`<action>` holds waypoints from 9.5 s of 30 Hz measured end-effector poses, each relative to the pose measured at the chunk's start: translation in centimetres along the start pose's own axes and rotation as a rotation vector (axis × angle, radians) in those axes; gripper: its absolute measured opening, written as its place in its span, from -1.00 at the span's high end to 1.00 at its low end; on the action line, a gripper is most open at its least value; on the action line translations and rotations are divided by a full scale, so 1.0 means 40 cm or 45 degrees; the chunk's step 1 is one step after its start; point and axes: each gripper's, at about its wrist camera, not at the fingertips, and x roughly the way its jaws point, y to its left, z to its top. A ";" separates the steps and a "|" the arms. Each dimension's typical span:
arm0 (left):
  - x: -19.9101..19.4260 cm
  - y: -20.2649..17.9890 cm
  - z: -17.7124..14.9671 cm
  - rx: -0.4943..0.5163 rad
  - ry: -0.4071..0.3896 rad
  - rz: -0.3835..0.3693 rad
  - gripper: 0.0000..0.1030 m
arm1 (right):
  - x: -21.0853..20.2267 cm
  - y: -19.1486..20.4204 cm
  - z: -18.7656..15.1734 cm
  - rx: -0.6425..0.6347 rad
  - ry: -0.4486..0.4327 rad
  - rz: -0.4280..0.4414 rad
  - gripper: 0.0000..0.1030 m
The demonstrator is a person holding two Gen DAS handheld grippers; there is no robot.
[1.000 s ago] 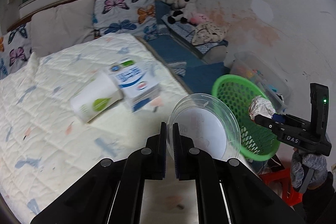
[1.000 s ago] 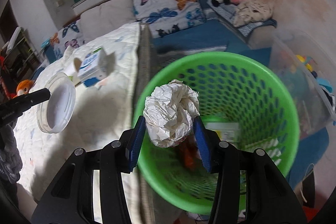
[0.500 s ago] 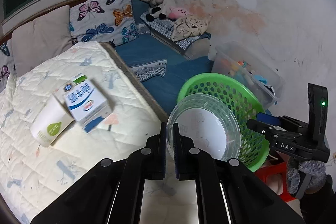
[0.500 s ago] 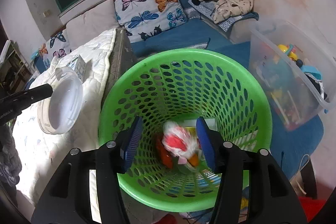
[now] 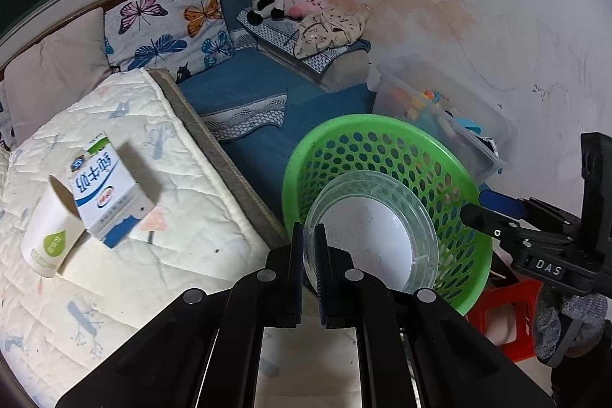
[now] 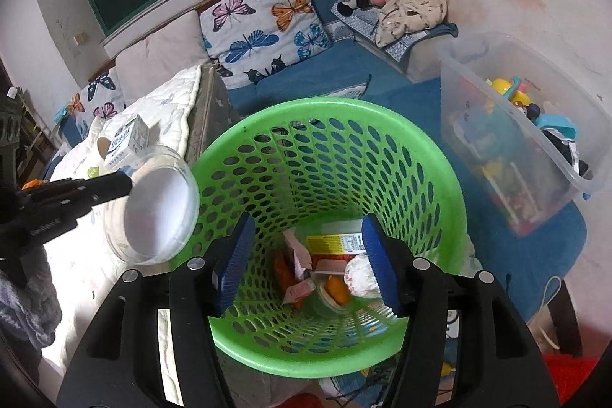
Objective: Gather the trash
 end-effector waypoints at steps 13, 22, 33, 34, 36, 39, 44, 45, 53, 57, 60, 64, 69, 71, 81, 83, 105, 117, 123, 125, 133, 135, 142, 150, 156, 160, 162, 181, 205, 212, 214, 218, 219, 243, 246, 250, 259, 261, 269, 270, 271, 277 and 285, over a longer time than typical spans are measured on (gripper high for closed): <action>0.048 -0.054 -0.004 0.037 0.043 -0.024 0.88 | -0.019 -0.012 -0.004 0.013 -0.016 0.009 -0.20; 0.066 -0.066 -0.021 0.035 0.071 -0.055 0.79 | -0.023 -0.006 -0.006 0.008 -0.017 0.011 -0.20; 0.018 -0.020 -0.039 0.010 0.013 -0.031 0.18 | -0.025 0.043 -0.004 -0.031 -0.015 0.034 -0.20; 0.012 -0.013 -0.041 0.005 0.010 -0.024 0.18 | -0.024 0.053 -0.002 -0.038 -0.015 0.039 -0.20; -0.001 0.010 -0.046 -0.009 0.000 -0.004 0.15 | -0.021 0.066 0.001 -0.048 -0.015 0.049 -0.22; -0.024 0.061 -0.053 -0.043 -0.018 0.037 0.09 | -0.015 0.092 0.008 -0.069 -0.016 0.062 -0.27; -0.067 0.164 -0.059 -0.092 -0.052 0.143 -0.01 | 0.004 0.146 0.018 -0.105 -0.007 0.096 -0.28; -0.077 0.188 -0.060 -0.100 -0.061 0.170 -0.03 | 0.007 0.154 0.020 -0.110 -0.005 0.101 -0.28; -0.129 0.363 -0.049 -0.145 -0.090 0.332 -0.19 | 0.045 0.252 0.047 -0.180 0.011 0.153 -0.28; -0.122 0.427 -0.040 -0.128 -0.061 0.361 -0.27 | 0.067 0.293 0.058 -0.209 0.025 0.176 -0.28; -0.099 0.465 -0.035 -0.088 -0.026 0.364 -0.37 | 0.088 0.321 0.066 -0.223 0.038 0.193 -0.28; -0.076 0.490 -0.025 -0.040 0.003 0.367 -0.43 | 0.120 0.362 0.078 -0.246 0.058 0.205 -0.29; -0.044 0.523 -0.015 0.015 0.038 0.347 -0.51 | 0.157 0.404 0.099 -0.278 0.078 0.216 -0.29; -0.038 0.531 -0.015 0.021 0.048 0.340 -0.51 | 0.173 0.425 0.109 -0.293 0.086 0.222 -0.29; -0.010 0.559 -0.031 0.017 0.030 0.267 -0.38 | 0.238 0.502 0.153 -0.362 0.113 0.250 -0.29; -0.020 0.563 -0.036 0.008 0.015 0.261 -0.27 | 0.248 0.517 0.161 -0.374 0.116 0.259 -0.29; -0.170 0.657 -0.115 -0.140 -0.096 0.345 -0.14 | 0.450 0.745 0.223 -0.585 0.198 0.270 -0.42; -0.174 0.668 -0.131 -0.161 -0.102 0.324 -0.14 | 0.532 0.759 0.236 -0.602 0.264 0.202 -0.44; -0.174 0.664 -0.135 -0.175 -0.099 0.325 -0.14 | 0.520 0.759 0.230 -0.596 0.259 0.201 -0.27; -0.181 0.655 -0.136 -0.174 -0.105 0.324 -0.14 | 0.495 0.753 0.227 -0.589 0.239 0.214 -0.27; -0.217 0.583 -0.143 -0.146 -0.140 0.299 -0.14 | 0.378 0.715 0.212 -0.541 0.178 0.246 -0.27; -0.226 0.557 -0.146 -0.139 -0.149 0.288 -0.14 | 0.345 0.702 0.205 -0.531 0.158 0.252 -0.27; -0.237 0.470 -0.142 -0.107 -0.164 0.256 -0.14 | 0.238 0.648 0.171 -0.511 0.101 0.243 -0.27; -0.224 0.346 -0.124 -0.046 -0.172 0.195 -0.14 | 0.149 0.524 0.130 -0.440 0.063 0.181 -0.27; -0.200 0.252 -0.102 0.001 -0.171 0.142 -0.14 | 0.106 0.396 0.103 -0.368 0.057 0.094 -0.27; -0.181 0.184 -0.080 0.040 -0.170 0.110 -0.14 | 0.090 0.311 0.086 -0.311 0.063 0.033 -0.27; -0.172 0.156 -0.070 0.051 -0.170 0.094 -0.14 | 0.084 0.273 0.077 -0.291 0.065 0.002 -0.27; -0.023 -0.040 0.014 0.134 -0.085 -0.002 -0.16 | 0.039 0.047 0.047 -0.091 0.046 -0.084 -0.40; 0.013 -0.053 -0.009 0.064 -0.044 0.024 -0.37 | -0.052 0.036 -0.004 -0.012 -0.016 0.004 -0.40; -0.072 0.007 -0.048 0.001 -0.100 0.082 -0.48 | -0.072 0.096 -0.020 -0.036 -0.033 0.062 -0.40; -0.097 0.026 -0.061 -0.019 -0.118 0.097 -0.52 | -0.075 0.123 -0.024 -0.056 -0.033 0.079 -0.40; -0.147 0.057 -0.092 -0.048 -0.152 0.130 -0.63 | -0.080 0.178 -0.033 -0.097 -0.039 0.113 -0.42; -0.159 0.063 -0.101 -0.053 -0.160 0.143 -0.66 | -0.080 0.192 -0.035 -0.109 -0.042 0.120 -0.43; -0.401 0.270 -0.302 -0.253 -0.284 0.429 -0.86 | -0.095 0.464 -0.100 -0.316 -0.089 0.220 -0.60; -0.420 0.273 -0.323 -0.254 -0.297 0.456 -0.86 | -0.094 0.484 -0.106 -0.325 -0.091 0.236 -0.62; -0.439 0.279 -0.350 -0.266 -0.306 0.490 -0.86 | -0.094 0.501 -0.115 -0.334 -0.094 0.249 -0.68; -0.476 0.311 -0.394 -0.318 -0.323 0.548 -0.86 | -0.092 0.544 -0.140 -0.374 -0.105 0.259 -0.82; -0.481 0.314 -0.400 -0.324 -0.326 0.553 -0.86 | -0.094 0.548 -0.142 -0.376 -0.111 0.254 -0.85; -0.483 0.315 -0.415 -0.345 -0.323 0.572 -0.86 | -0.099 0.556 -0.153 -0.404 -0.122 0.246 -0.89; -0.483 0.315 -0.416 -0.343 -0.322 0.574 -0.86 | -0.101 0.558 -0.154 -0.405 -0.125 0.245 -0.90; -0.483 0.312 -0.418 -0.339 -0.323 0.579 -0.86 | -0.102 0.558 -0.155 -0.406 -0.127 0.245 -0.90; -0.484 0.312 -0.422 -0.340 -0.322 0.585 -0.86 | -0.102 0.561 -0.156 -0.410 -0.132 0.239 -0.90; -0.489 0.317 -0.433 -0.358 -0.326 0.590 -0.86 | -0.101 0.560 -0.156 -0.413 -0.129 0.241 -0.90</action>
